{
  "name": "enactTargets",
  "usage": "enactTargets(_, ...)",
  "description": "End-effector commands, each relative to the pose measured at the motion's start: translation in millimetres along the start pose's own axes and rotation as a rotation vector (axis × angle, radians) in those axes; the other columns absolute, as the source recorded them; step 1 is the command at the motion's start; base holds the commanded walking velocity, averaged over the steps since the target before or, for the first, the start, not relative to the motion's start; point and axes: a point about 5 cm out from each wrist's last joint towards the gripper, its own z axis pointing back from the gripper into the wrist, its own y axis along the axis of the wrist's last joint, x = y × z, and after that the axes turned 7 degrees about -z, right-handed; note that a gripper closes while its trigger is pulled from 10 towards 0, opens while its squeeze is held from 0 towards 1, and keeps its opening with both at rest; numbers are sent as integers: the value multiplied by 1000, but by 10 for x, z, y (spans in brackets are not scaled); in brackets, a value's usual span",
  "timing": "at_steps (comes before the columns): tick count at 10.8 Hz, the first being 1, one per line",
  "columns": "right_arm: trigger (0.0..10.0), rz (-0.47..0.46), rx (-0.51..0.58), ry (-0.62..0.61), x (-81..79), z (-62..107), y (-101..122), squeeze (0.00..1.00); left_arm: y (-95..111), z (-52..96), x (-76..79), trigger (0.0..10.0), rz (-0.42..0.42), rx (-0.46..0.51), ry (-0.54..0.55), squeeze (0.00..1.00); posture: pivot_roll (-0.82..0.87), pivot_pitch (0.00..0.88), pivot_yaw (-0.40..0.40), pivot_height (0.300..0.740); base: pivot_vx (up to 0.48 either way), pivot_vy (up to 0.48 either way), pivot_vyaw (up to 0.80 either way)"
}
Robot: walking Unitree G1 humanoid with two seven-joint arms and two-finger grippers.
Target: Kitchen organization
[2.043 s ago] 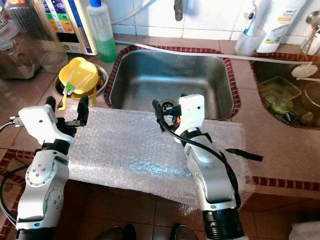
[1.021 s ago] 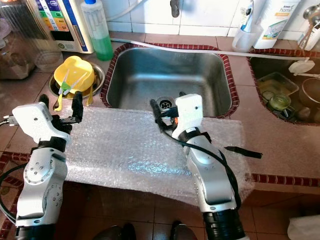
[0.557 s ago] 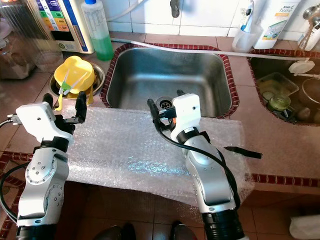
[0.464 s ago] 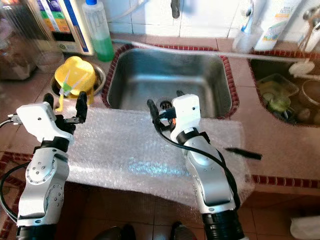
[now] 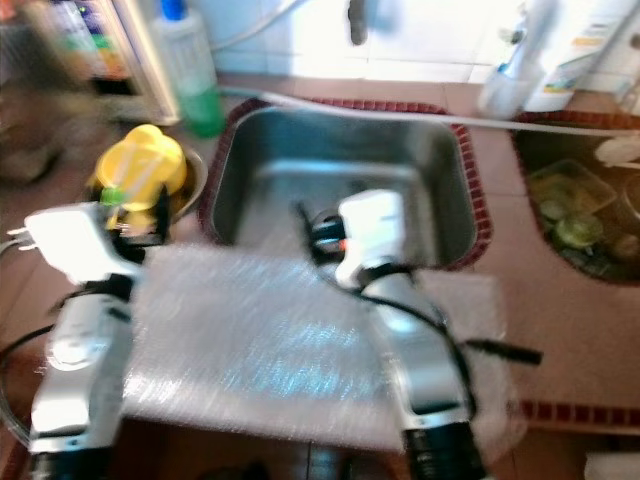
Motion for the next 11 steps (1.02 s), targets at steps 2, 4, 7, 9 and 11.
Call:
enactTargets(2,10000,19,15,-10,54,30,39,0,-25,62,36,10000,1,-9,-5,0,-64,198,31,740,0,0,0)
enactTargets(4,10000,22,16,-9,56,33,41,0,-24,78,34,10000,0,-10,-1,0,-64,199,30,740,0,0,0)
enactTargets(7,10000,26,17,-10,55,32,41,0,13,69,5,10000,-6,3,5,0,-64,199,30,740,0,0,0)
enactTargets(9,10000,27,19,-11,59,36,42,0,25,61,4,10000,-9,8,2,0,-66,193,33,740,0,0,0)
enactTargets(11,10000,-9,17,37,12,25,70,0,50,39,-27,10000,-21,13,-8,0,-67,193,34,740,0,0,0)
